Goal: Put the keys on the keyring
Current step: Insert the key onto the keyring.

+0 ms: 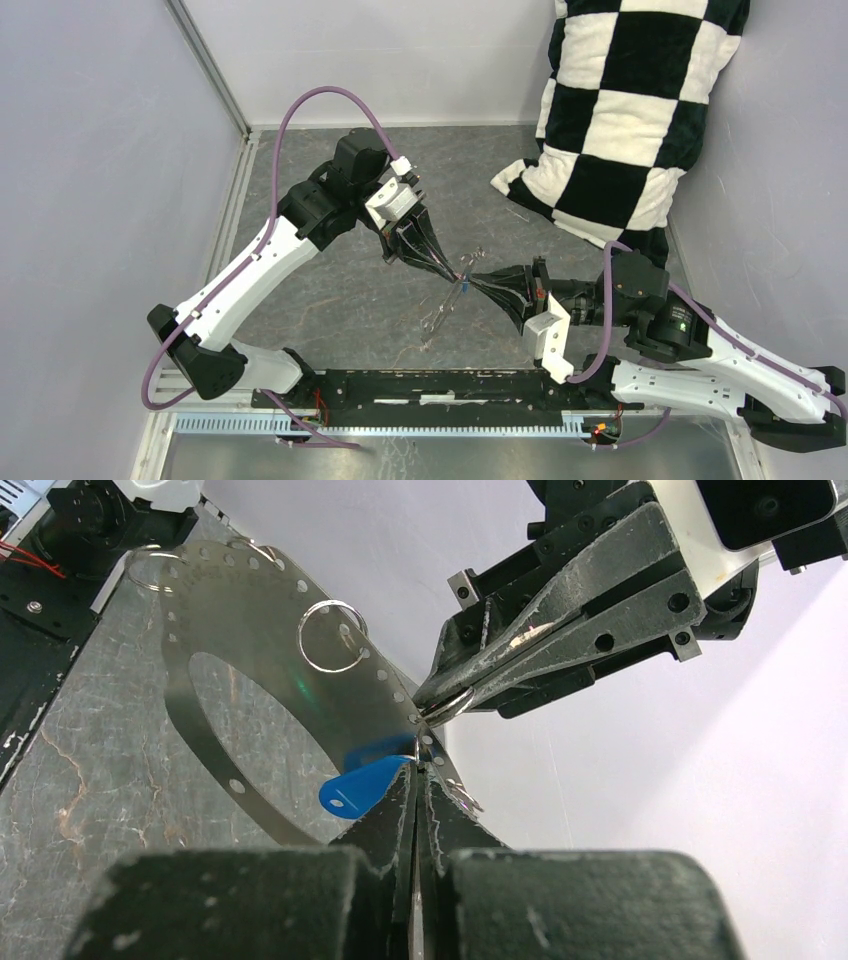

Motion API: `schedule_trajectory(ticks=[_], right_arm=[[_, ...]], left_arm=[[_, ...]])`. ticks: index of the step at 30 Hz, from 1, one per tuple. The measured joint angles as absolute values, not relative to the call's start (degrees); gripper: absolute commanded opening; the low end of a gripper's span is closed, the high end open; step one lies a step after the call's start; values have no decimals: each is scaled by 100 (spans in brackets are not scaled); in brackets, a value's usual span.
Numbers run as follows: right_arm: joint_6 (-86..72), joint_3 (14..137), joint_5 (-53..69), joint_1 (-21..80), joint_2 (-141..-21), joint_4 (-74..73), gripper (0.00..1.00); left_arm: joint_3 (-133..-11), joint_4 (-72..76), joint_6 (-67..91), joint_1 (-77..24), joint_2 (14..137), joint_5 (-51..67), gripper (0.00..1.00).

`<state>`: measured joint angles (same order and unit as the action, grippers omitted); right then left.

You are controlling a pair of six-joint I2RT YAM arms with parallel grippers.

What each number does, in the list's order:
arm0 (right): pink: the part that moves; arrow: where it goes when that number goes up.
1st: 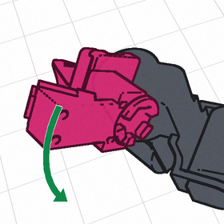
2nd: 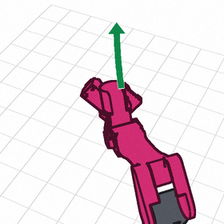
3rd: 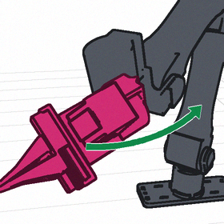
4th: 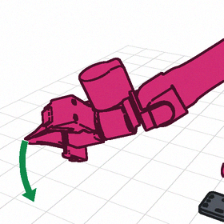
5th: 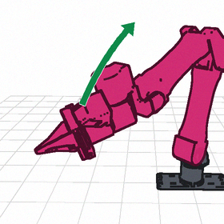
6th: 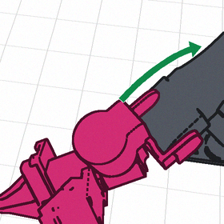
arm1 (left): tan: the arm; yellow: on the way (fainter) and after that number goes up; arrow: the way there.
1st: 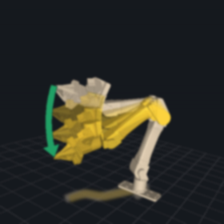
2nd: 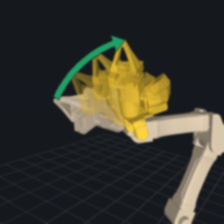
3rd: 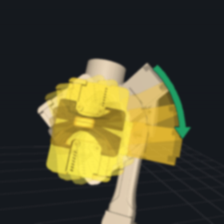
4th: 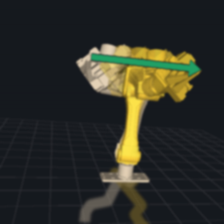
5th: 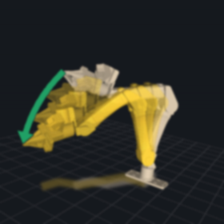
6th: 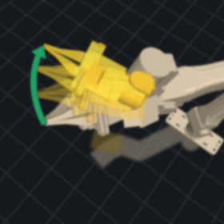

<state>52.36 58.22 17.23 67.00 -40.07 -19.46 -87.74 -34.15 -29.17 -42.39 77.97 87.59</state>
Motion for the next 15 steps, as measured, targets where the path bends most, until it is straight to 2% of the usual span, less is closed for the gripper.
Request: schedule_trajectory(ticks=[15], right_arm=[[5212, 5826, 1761, 6702, -4051, -1979, 1]], left_arm=[[-8659, -3280, -2864, -4241, 7758, 8761, 2]])
